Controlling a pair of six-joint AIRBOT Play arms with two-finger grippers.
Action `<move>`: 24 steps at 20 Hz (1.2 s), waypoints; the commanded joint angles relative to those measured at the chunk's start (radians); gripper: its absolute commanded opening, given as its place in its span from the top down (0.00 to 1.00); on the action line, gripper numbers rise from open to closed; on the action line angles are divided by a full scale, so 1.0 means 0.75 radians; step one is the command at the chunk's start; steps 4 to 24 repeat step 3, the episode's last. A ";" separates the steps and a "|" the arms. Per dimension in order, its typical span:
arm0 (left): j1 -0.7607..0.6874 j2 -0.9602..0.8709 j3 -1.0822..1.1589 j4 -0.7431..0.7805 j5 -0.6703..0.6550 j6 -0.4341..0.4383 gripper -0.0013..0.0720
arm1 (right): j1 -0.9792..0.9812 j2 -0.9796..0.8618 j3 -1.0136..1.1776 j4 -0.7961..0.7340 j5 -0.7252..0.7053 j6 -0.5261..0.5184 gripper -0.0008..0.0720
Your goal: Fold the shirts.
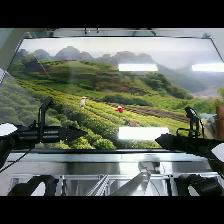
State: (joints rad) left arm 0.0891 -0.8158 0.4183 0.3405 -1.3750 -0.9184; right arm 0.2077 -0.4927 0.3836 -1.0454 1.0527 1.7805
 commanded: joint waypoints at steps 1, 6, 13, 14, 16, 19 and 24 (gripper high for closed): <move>0.001 0.050 -0.004 0.000 0.008 -0.024 0.95 | 0.002 0.002 -0.001 0.004 0.003 0.001 0.97; 0.001 0.073 -0.004 0.000 0.009 -0.036 0.95 | 0.002 0.001 -0.001 0.004 0.003 0.001 0.97; 0.001 0.073 -0.004 0.000 0.009 -0.036 0.95 | 0.002 0.001 -0.001 0.004 0.003 0.001 0.97; 0.001 0.073 -0.004 0.000 0.009 -0.036 0.95 | 0.002 0.001 -0.001 0.004 0.003 0.001 0.97; 0.001 0.073 -0.004 0.000 0.009 -0.036 0.95 | 0.002 0.001 -0.001 0.004 0.003 0.001 0.97; 0.001 0.073 -0.004 0.000 0.009 -0.036 0.95 | 0.002 0.001 -0.001 0.004 0.003 0.001 0.97; 0.001 0.073 -0.004 0.000 0.009 -0.036 0.95 | 0.002 0.001 -0.001 0.004 0.003 0.001 0.97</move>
